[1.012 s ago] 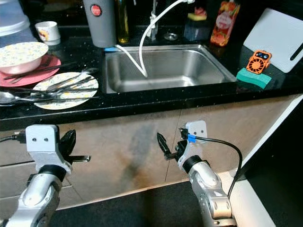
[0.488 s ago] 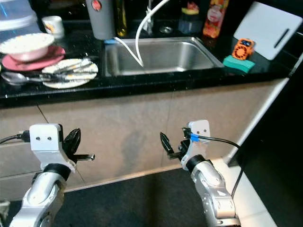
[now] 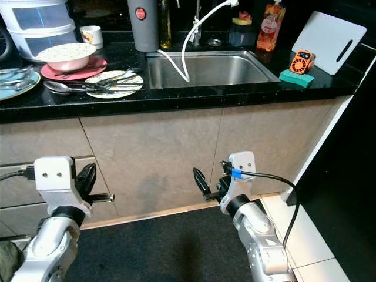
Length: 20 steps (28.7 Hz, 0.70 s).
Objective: Kitchen organization
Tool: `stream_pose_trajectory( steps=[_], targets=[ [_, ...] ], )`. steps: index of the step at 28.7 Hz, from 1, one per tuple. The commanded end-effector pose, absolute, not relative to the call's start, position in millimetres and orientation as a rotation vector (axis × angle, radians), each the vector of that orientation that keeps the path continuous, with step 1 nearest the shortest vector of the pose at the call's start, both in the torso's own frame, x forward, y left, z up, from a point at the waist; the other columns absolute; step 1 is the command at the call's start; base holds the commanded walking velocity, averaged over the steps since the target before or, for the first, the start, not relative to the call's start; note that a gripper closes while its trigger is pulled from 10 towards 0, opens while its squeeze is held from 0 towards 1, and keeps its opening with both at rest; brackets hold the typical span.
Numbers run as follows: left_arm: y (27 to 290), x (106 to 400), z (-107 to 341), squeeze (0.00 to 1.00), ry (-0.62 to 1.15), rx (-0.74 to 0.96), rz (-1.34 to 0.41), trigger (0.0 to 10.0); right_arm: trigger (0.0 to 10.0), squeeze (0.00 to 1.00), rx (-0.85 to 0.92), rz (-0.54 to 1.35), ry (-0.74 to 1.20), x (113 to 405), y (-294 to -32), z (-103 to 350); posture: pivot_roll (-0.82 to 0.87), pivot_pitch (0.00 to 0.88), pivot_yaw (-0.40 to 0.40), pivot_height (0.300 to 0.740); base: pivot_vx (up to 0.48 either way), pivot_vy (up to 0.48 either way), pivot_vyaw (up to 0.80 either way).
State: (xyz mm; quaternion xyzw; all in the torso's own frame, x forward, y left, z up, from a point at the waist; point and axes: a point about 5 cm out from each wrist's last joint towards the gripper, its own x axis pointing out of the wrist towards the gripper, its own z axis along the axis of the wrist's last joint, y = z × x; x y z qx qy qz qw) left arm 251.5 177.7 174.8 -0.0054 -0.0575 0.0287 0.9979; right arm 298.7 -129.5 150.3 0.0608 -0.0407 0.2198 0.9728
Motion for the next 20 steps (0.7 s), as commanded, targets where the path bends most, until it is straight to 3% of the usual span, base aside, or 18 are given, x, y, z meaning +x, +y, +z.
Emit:
stream_pose_trajectory(
  steps=[1, 4, 8, 10, 20],
  targets=[
    [176.7, 251.2, 171.2, 0.0, -0.097, -0.023, 0.063, 10.0, 10.0, 0.0, 0.128, 0.449, -0.08, 296.8, -129.5, 150.6, -0.05, 0.101, -0.051, 0.74, 0.0, 0.0, 0.0],
    [176.2, 250.8, 172.1, 0.0, -0.099, 0.014, 0.069, 10.0, 10.0, 0.0, 0.127, 0.454, -0.077, 296.8, -128.7, 150.4, -0.05, 0.102, -0.052, 0.74, 0.0, -0.082, 0.0],
    [173.5, 250.5, 171.9, 0.0, -0.1, 0.044, 0.065, 10.0, 10.0, 0.0, 0.126, 0.458, -0.075, 297.0, -128.0, 150.0, -0.05, 0.107, -0.054, 0.74, 0.0, -0.48, 0.0],
    [172.4, 249.7, 170.1, 0.0, -0.102, -0.077, 0.075, 10.0, 10.0, 0.0, 0.125, 0.459, -0.075, 297.0, -127.6, 150.2, -0.05, 0.107, -0.054, 0.74, 0.0, 0.0, 0.0],
    [173.5, 249.9, 171.6, 0.0, -0.109, -0.035, 0.079, 10.0, 10.0, 0.0, 0.124, 0.458, -0.073, 298.2, -128.3, 151.4, -0.05, 0.126, -0.058, 0.74, 0.0, 0.0, 0.0]
  ],
)
